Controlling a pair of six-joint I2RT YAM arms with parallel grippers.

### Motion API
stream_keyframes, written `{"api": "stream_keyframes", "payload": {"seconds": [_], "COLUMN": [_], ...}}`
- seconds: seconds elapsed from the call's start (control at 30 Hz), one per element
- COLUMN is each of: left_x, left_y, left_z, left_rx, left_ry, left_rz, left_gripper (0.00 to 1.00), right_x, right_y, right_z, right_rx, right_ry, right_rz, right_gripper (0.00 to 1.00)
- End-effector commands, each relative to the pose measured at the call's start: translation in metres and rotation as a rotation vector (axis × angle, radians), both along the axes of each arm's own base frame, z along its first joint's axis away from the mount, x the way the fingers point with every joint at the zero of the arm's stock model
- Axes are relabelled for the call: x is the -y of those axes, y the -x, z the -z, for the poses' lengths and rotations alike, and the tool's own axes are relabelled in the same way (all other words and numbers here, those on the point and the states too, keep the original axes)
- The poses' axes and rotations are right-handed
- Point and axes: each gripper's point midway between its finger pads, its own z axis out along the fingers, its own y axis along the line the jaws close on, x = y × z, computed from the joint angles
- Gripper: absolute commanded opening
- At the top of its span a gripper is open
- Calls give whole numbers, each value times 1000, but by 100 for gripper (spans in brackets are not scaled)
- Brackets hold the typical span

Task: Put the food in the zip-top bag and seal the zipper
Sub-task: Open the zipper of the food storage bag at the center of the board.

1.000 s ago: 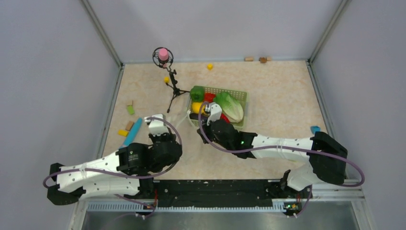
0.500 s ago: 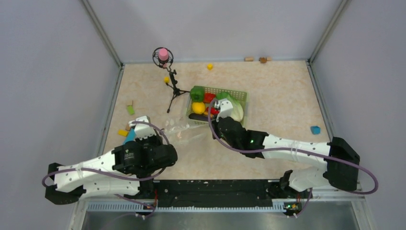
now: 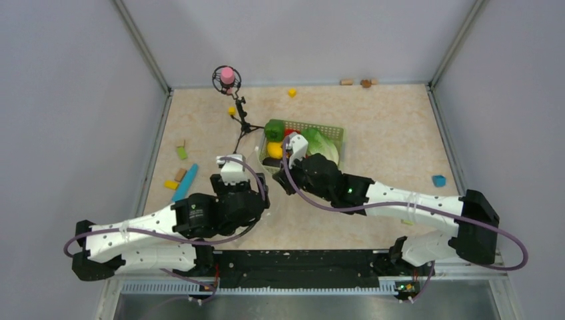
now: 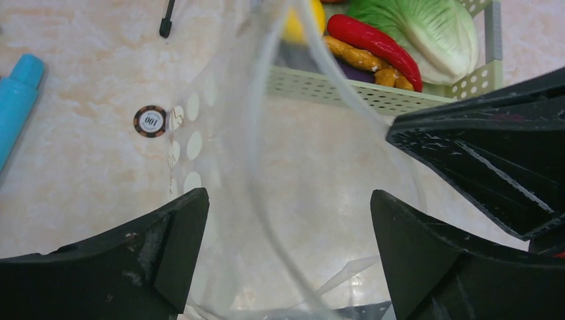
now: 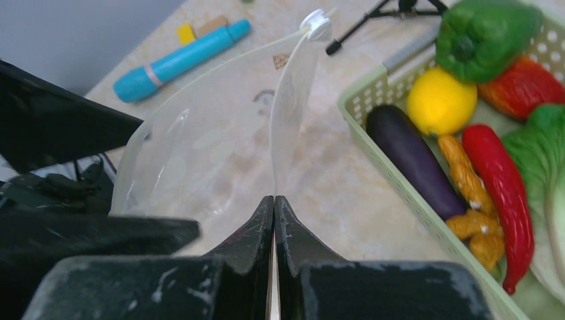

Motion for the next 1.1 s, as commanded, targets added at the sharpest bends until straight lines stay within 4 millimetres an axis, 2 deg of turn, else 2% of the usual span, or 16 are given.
{"api": "stream_keyframes", "payload": {"seconds": [0.0,0.1,0.33,0.43,0.53,0.63,0.8,0.83,0.93,1.07], "left_x": [17,6,-31,-32,-23,-18,-33,-32,-30,-28], "left_y": [-8,-10,-6,-4,-5,-6,-12,-13,-16,-28], "left_z": [-34,-40,-33,-28,-20,-13,-16,-15,-14,-20], "left_rx": [46,46,26,23,27,23,29,26,18,31], "left_ry": [38,10,-39,-18,50,98,100,97,82,81], "left_rz": [5,-46,-167,-164,-138,-110,-135,-128,-121,-145], "left_gripper": [97,97,91,90,83,70,45,38,2,0], "right_x": [-28,-35,-31,-27,-26,-24,-19,-18,-9,8], "right_y": [5,3,0,-4,-5,-4,-6,-6,-12,-32], "right_z": [-62,-80,-77,-72,-68,-63,-58,-57,-55,-50], "right_rx": [99,126,118,95,73,61,51,51,60,51], "right_ry": [-70,-80,-54,-62,-84,-82,-78,-76,-59,-15], "right_rz": [-101,-111,-82,-40,-13,-8,20,23,71,136], "right_gripper": [0,0,0,0,0,0,0,0,0,0]}}
